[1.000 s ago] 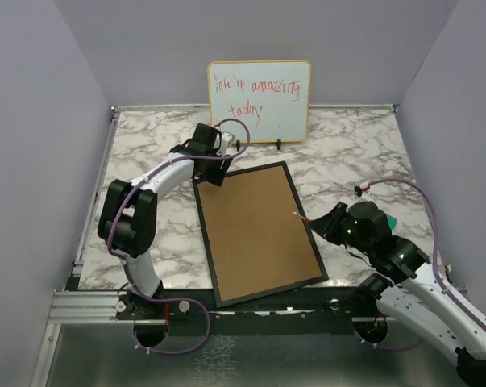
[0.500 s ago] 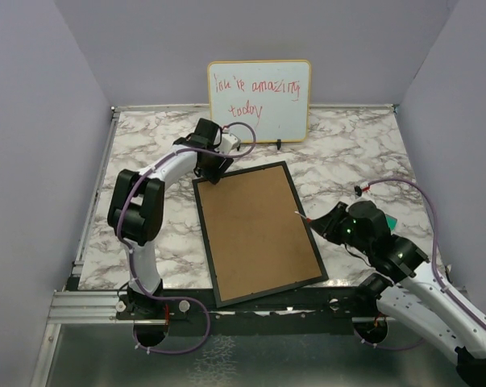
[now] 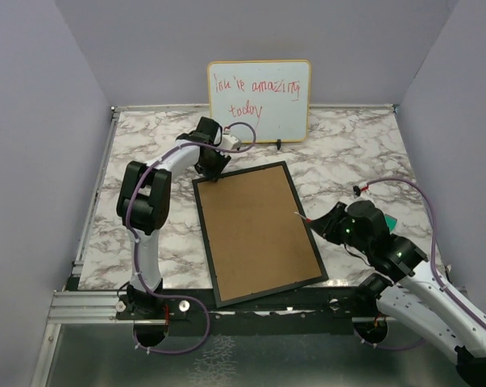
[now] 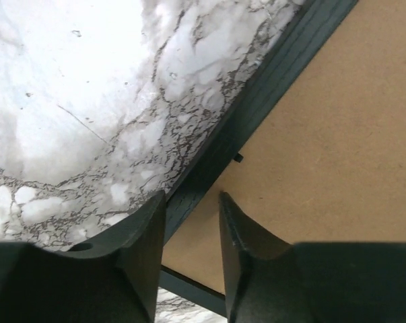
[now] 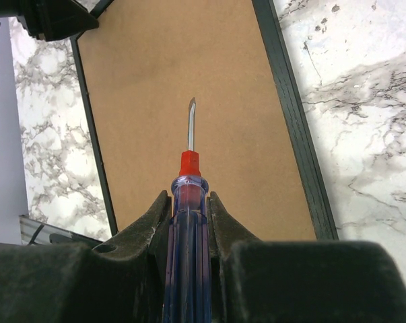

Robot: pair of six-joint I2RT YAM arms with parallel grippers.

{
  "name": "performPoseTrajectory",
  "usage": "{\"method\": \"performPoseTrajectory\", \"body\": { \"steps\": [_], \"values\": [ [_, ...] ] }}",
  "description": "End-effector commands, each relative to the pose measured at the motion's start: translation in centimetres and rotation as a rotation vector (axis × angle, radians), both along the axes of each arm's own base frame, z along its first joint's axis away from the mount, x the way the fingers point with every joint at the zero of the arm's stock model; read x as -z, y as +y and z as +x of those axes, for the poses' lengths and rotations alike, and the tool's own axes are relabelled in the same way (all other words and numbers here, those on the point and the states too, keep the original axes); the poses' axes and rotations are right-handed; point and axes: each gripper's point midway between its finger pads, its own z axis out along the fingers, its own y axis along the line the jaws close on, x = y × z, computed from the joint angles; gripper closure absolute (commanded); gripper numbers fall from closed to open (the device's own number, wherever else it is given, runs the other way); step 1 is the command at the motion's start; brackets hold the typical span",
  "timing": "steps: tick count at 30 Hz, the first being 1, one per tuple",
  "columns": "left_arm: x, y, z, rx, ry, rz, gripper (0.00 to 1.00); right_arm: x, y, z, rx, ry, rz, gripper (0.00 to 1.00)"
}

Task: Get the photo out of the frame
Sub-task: Adjust the photo frame at the center of the board.

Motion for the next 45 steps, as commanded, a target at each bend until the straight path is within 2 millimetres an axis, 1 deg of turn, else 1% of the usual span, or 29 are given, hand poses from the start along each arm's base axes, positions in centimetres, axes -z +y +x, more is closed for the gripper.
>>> {"method": "performPoseTrajectory", "body": {
  "steps": [1,5,8,12,13,14,15,17,18,21,26,28,30,32,33,35,39,41,43,45],
  "values": [
    [4.2,2.0,-4.4,-0.063,0.223,-0.009,0.66,-0.2,-0.1,-0.4,-0.017,-0.006,-0.005,1.0],
    [5.7,2.0,-6.1,-0.063,0.322,-0.057,0.66,-0.3,-0.1,-0.6,-0.021,-0.003,-0.001,0.99],
    [6.8,1.9,-7.0,-0.066,0.398,-0.066,0.69,-0.1,-0.3,-0.8,-0.019,0.005,-0.007,1.0],
    [7.6,2.4,-7.0,-0.102,0.416,-0.039,0.68,0.1,-0.4,-0.9,-0.017,0.013,-0.011,0.99],
    [7.6,2.6,-7.0,-0.114,0.414,-0.026,0.72,0.2,-0.3,-0.9,-0.017,0.015,-0.01,0.99],
    [7.7,3.0,-7.0,-0.13,0.412,-0.01,0.83,0.1,-0.3,-0.8,-0.015,0.016,-0.009,1.0],
    [7.8,3.4,-7.0,-0.155,0.411,0.005,0.88,0.1,-0.3,-0.8,-0.014,0.017,-0.006,1.0],
    [7.9,4.4,-6.9,-0.242,0.418,-0.001,0.98,0.0,-0.2,-0.8,-0.012,0.017,0.0,0.99],
    [7.8,4.6,-6.9,-0.283,0.428,-0.034,1.0,-0.1,-0.2,-0.7,-0.011,0.014,0.004,0.99],
    [7.5,5.0,-7.4,-0.386,0.414,-0.101,1.0,-0.4,-0.1,-0.7,-0.013,0.011,0.009,1.0],
    [7.0,4.4,-10.1,-0.433,0.407,-0.131,1.0,-0.7,-0.5,-0.6,0.005,0.004,0.001,0.99],
    [6.6,3.5,-10.7,-0.438,0.397,-0.159,1.0,-0.8,-0.5,-0.6,0.008,-0.003,0.002,1.0],
    [5.9,2.5,-10.6,-0.428,0.374,-0.207,0.99,-1.0,-0.5,-0.5,0.006,-0.008,0.006,1.0],
    [5.3,1.8,-10.9,-0.412,0.369,-0.233,0.95,-0.9,-0.4,-0.6,0.005,-0.005,0.007,0.99],
    [5.1,1.8,-11.2,-0.413,0.373,-0.23,0.94,-0.7,-0.4,-0.6,0.005,-0.001,0.005,1.0],
    [4.9,2.0,-11.6,-0.434,0.36,-0.217,0.93,0.0,-0.4,-0.7,-0.01,0.016,-0.015,1.0],
    [4.2,2.3,-12.8,-0.492,0.343,-0.233,0.91,3.8,-0.9,-1.5,-0.008,0.147,-0.104,1.0],
    [3.6,1.8,-13.4,-0.482,0.337,-0.275,0.9,5.1,-0.7,-1.9,-0.028,0.187,-0.118,1.0],
    [3.6,1.5,-14.0,-0.478,0.339,-0.287,0.88,5.6,-0.6,-2.1,-0.035,0.193,-0.113,1.0],
    [3.6,1.3,-14.6,-0.465,0.341,-0.283,0.87,5.6,-0.7,-1.9,-0.03,0.18,-0.11,0.99]
  ]
}}
